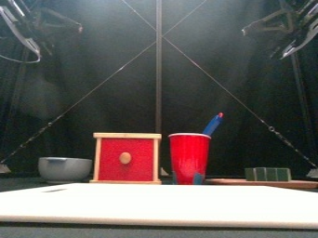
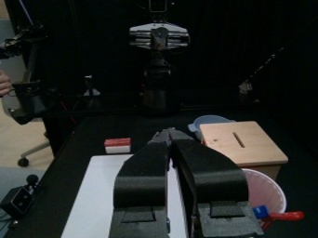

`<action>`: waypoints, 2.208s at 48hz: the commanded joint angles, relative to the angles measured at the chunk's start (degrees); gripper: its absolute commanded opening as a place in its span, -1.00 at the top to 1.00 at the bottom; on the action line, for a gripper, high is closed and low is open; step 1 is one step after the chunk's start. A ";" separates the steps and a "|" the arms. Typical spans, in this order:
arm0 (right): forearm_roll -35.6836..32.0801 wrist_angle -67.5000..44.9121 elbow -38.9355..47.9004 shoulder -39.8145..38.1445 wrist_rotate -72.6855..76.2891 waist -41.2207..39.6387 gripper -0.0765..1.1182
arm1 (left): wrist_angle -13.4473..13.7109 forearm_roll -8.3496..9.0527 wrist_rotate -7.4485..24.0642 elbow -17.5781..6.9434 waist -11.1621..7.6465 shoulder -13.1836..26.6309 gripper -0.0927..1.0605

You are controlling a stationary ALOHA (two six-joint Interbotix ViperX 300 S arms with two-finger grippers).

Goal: Place sushi on board then cut the sushi with the knife then place the pieces on the plate
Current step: Place the sushi on the board

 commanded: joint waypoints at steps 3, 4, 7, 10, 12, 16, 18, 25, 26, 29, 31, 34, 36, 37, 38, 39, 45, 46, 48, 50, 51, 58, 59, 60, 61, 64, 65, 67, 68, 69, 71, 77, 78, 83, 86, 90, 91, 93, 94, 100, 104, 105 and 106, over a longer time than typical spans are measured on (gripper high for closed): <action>-0.44 -0.35 -1.05 0.62 0.44 -1.93 0.90 | -2.72 -0.09 0.09 -1.49 2.20 1.14 0.73; -0.44 -0.35 -1.14 0.62 0.53 -2.37 0.90 | -3.25 0.00 0.09 -1.49 2.29 1.14 0.73; 0.18 -0.35 -1.49 0.62 0.70 -3.96 0.90 | -4.39 0.00 0.09 -1.49 2.29 1.14 0.73; 0.97 -0.35 -2.11 0.62 0.79 -6.15 0.90 | -5.27 0.00 0.09 -1.49 2.29 1.14 0.73; 2.02 -0.18 -2.81 0.62 0.70 -8.70 0.90 | -5.71 0.00 0.09 -1.49 2.29 1.14 0.73; 3.08 1.32 -4.22 0.44 0.70 -13.62 0.90 | -6.24 0.00 0.00 -1.49 2.11 1.14 0.73; 3.60 2.99 -4.92 0.18 0.70 -16.44 0.90 | -6.24 -0.09 -0.09 -1.41 2.02 1.14 0.73; 4.57 13.27 -7.65 0.70 0.70 -28.39 0.90 | -6.24 -0.18 -0.09 -1.05 1.85 1.14 0.73; 4.66 15.03 -8.00 0.88 0.70 -29.88 0.90 | -6.24 -0.09 -0.09 -1.05 1.85 1.14 0.73; 4.83 20.48 -8.96 1.49 0.70 -34.28 0.90 | -6.24 -0.09 -0.09 -0.97 1.76 1.14 0.73; 5.01 25.31 -9.76 2.11 0.70 -37.35 0.90 | -6.24 -0.09 -0.09 -0.88 1.76 1.14 0.73; 5.27 31.11 -10.81 2.99 0.62 -40.08 0.90 | -6.24 0.00 -0.09 -0.70 1.76 1.14 0.73; 5.45 34.89 -11.43 3.43 0.62 -41.31 0.90 | -6.24 0.00 -0.09 -0.62 1.76 1.23 0.73; 5.45 36.65 -11.78 3.78 0.62 -41.66 0.90 | -6.24 0.00 -0.09 -0.62 1.76 1.14 0.73; 5.54 38.23 -12.04 4.04 0.62 -42.01 0.90 | -6.24 0.00 -0.09 -0.62 1.76 1.23 0.73; 5.63 40.43 -12.39 4.39 0.62 -42.28 0.90 | -6.24 0.00 -0.09 -0.53 1.76 1.23 0.73; 6.15 46.05 -12.66 5.62 0.62 -41.84 0.88 | -6.24 0.09 0.00 -0.26 1.85 1.23 0.73; 6.33 47.20 -12.57 5.89 0.62 -41.66 0.87 | -6.24 0.09 0.00 -0.26 1.85 1.23 0.73; 6.68 48.78 -12.48 6.42 0.70 -41.57 0.84 | -6.24 0.09 0.00 -0.18 1.85 1.23 0.73; 6.94 50.36 -12.39 6.86 0.70 -41.48 0.79 | -6.24 0.09 0.00 -0.09 1.85 1.23 0.73; 7.12 51.06 -12.30 7.21 0.70 -41.48 0.77 | -6.24 0.00 -0.09 0.00 1.85 1.23 0.73; 8.79 53.35 -11.43 9.58 0.79 -41.57 0.46 | -6.24 0.09 -0.09 0.53 1.85 1.23 0.73; 8.88 53.26 -11.34 9.67 0.79 -41.48 0.44 | -6.15 0.09 0.00 0.53 1.76 1.23 0.73; 9.05 53.26 -11.25 10.20 0.79 -41.48 0.36 | -6.24 0.09 -0.09 0.62 1.76 1.23 0.73; 9.14 53.26 -11.25 10.55 0.79 -41.57 0.31 | -6.24 0.09 0.00 0.70 1.85 1.23 0.73; 9.40 53.26 -11.25 12.04 0.88 -41.57 0.12 | -6.15 0.09 0.00 0.79 1.76 1.23 0.73; 9.32 53.26 -11.34 12.57 0.88 -41.66 0.06 | -6.15 0.09 0.00 0.79 1.76 1.23 0.73; 9.14 53.09 -11.43 13.54 0.88 -41.66 -0.06 | -6.24 0.09 0.00 0.79 1.76 1.23 0.73; 9.23 52.73 -11.43 14.33 0.88 -41.66 -0.15 | -6.24 0.09 0.00 0.79 1.85 1.23 0.73; 9.14 52.47 -11.43 14.85 0.88 -41.66 -0.21 | -6.24 0.09 0.00 0.79 1.85 1.23 0.73; 9.14 51.86 -11.43 15.91 0.97 -41.66 -0.32 | -6.24 0.09 0.00 0.79 1.85 1.23 0.73; 8.61 50.01 -11.69 19.42 0.88 -41.75 -0.53 | -6.24 0.09 -0.09 0.97 1.85 1.23 0.73; 8.44 49.57 -11.69 19.95 0.88 -41.84 -0.54 | -6.24 0.09 -0.09 0.97 1.76 1.23 0.73; 6.68 48.34 -11.87 22.76 0.97 -41.75 -0.54 | -6.24 0.09 -0.09 1.14 1.76 1.23 0.73; 5.54 48.08 -12.04 24.26 1.23 -42.01 -0.55 | -6.15 0.09 -0.09 1.23 1.85 1.23 0.73; 4.57 47.64 -11.87 25.84 2.29 -42.54 -0.55 | -6.15 0.00 -0.09 1.32 1.76 1.23 0.73; 4.39 47.64 -11.87 26.19 2.64 -42.63 -0.56 | -6.15 0.00 -0.09 1.32 1.85 1.23 0.73; 4.22 47.64 -11.78 26.89 3.25 -42.63 -0.56 | -6.15 0.00 -0.18 1.41 1.76 1.23 0.73; 4.13 47.64 -11.78 27.33 3.60 -42.63 -0.56 | -6.15 -0.09 -0.09 1.41 1.76 1.23 0.73; 3.69 47.81 -11.69 29.88 4.66 -41.48 -0.56 | -6.15 -0.09 -0.09 1.49 1.76 1.23 0.73; 3.69 47.99 -12.04 31.82 4.83 -40.34 -0.56 | -6.15 -0.09 -0.09 1.49 1.85 1.23 0.73; 3.60 47.99 -12.22 32.52 4.83 -39.90 -0.56 | -6.15 -0.18 -0.09 1.49 1.85 1.23 0.73; 3.69 48.08 -12.30 33.05 4.92 -39.64 -0.56 | -6.15 -0.09 -0.09 1.49 1.85 1.23 0.73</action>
